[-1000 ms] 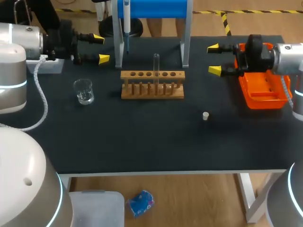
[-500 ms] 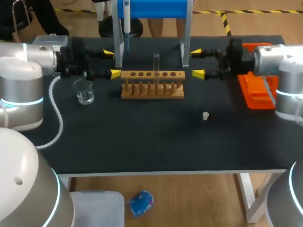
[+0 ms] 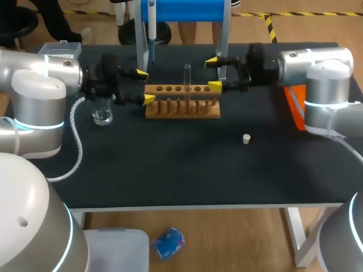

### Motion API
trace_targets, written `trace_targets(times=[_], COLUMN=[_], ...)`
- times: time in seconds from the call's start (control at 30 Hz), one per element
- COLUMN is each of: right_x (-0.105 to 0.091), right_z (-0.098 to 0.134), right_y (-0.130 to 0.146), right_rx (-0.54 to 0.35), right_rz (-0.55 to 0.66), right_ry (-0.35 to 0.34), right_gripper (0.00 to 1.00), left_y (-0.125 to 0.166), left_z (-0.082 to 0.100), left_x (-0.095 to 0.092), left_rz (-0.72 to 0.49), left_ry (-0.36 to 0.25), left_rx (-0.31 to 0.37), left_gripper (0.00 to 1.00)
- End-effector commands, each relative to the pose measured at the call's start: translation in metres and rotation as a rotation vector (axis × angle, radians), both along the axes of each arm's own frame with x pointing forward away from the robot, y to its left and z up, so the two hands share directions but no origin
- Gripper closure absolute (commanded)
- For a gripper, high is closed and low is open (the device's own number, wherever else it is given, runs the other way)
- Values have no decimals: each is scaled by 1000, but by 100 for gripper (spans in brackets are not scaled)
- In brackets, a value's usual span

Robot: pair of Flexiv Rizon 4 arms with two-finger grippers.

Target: Invert the test tube, pick up the pipette, mount the tip to pipette, aspirate from beaker and dispense into the tube, eject the tip, return the pipette, and cap with the stopper.

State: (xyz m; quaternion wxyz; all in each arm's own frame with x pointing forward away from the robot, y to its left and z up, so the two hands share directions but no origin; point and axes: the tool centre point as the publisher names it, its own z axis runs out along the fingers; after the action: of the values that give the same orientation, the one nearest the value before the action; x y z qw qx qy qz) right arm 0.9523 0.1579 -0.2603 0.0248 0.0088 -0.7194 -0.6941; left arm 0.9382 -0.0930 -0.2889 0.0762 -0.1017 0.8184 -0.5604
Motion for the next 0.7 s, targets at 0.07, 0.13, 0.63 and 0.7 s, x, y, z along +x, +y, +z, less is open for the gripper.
trace_targets(times=[0.07, 0.13, 0.63, 0.7], right_x=[9, 10, 14, 15], right_z=[-9, -11, -17, -18], right_y=[15, 20, 56, 58], right_rx=[8, 9, -1, 1], right_rz=[23, 28, 66, 68], right_ry=[5, 6, -10, -8], right_gripper=[0, 0, 0, 5], left_y=[-4, -4, -4, -4], left_z=[-7, -7, -7, -7], left_x=[5, 5, 5, 5], left_rz=[3, 3, 3, 3], left_ry=[3, 3, 3, 3], left_rx=[12, 12, 12, 12], left_gripper=[0, 0, 0, 0])
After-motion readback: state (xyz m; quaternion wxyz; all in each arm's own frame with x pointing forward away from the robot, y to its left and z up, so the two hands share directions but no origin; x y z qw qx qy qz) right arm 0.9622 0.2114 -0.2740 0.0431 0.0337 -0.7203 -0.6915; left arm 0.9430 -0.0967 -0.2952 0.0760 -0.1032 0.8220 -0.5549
